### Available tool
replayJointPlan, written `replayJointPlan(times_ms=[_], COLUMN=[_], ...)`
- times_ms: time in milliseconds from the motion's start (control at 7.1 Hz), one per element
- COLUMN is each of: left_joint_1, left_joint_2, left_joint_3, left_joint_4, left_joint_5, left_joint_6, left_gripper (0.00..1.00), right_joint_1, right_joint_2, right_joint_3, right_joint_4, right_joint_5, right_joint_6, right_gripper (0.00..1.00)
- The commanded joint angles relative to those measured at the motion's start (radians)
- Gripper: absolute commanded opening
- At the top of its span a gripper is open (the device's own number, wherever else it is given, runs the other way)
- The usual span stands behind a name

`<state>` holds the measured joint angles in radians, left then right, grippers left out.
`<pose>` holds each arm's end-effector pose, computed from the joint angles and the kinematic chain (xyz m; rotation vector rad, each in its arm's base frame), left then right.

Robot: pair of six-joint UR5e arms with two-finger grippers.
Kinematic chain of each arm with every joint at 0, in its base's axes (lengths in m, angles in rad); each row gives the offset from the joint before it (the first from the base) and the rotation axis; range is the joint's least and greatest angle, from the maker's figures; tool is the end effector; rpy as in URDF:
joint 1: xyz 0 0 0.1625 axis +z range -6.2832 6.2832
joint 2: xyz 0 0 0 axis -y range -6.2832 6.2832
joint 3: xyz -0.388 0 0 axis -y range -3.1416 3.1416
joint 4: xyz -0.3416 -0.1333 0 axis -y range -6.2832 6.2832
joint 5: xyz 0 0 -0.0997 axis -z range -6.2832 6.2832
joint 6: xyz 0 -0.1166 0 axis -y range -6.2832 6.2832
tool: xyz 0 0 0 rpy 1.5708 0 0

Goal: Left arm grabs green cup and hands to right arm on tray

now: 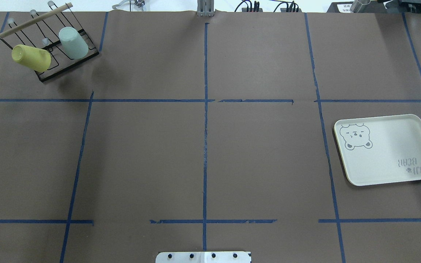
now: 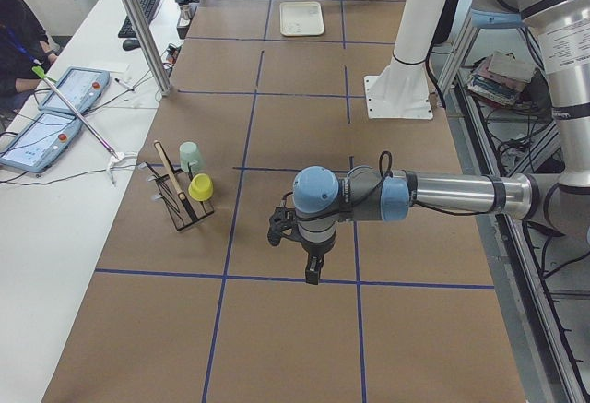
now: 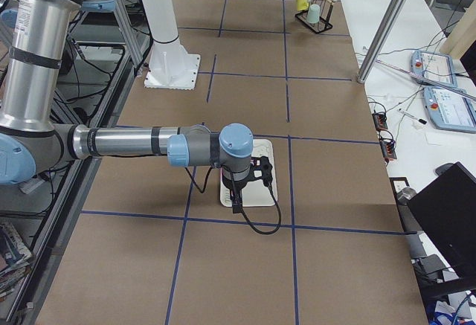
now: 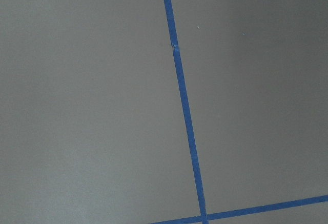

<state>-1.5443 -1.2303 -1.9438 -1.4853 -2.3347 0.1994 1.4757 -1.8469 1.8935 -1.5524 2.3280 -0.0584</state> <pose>-0.0445 -0.3082 0.6065 0.0158 0.7665 0.1945 0.0206 -0.3440 0.5980 0.0480 -0.7589 -0.1706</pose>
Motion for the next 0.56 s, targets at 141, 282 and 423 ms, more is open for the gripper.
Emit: replayJointPlan(times_ms=[141, 282, 423], left_joint_1=[0.000, 0.001, 0.001], left_joint_2=[0.000, -0.001, -0.009], left_joint_3=[-0.004, -0.003, -0.003], left_joint_4=[0.002, -0.001, -0.003], left_joint_5=[0.000, 0.002, 0.003], left_joint_6=[0.000, 0.000, -0.002], left_gripper=[1.00, 1.00, 1.00], right_joint_1=[0.000, 0.000, 0.000], right_joint_2=[0.000, 0.002, 0.002], right_joint_3=[0.002, 0.004, 0.004], right_joint_4=[0.000, 0.000, 0.000], right_joint_5=[0.001, 0.002, 0.004], right_joint_6=[0.000, 0.002, 0.002], right_gripper=[1.00, 1.00, 1.00])
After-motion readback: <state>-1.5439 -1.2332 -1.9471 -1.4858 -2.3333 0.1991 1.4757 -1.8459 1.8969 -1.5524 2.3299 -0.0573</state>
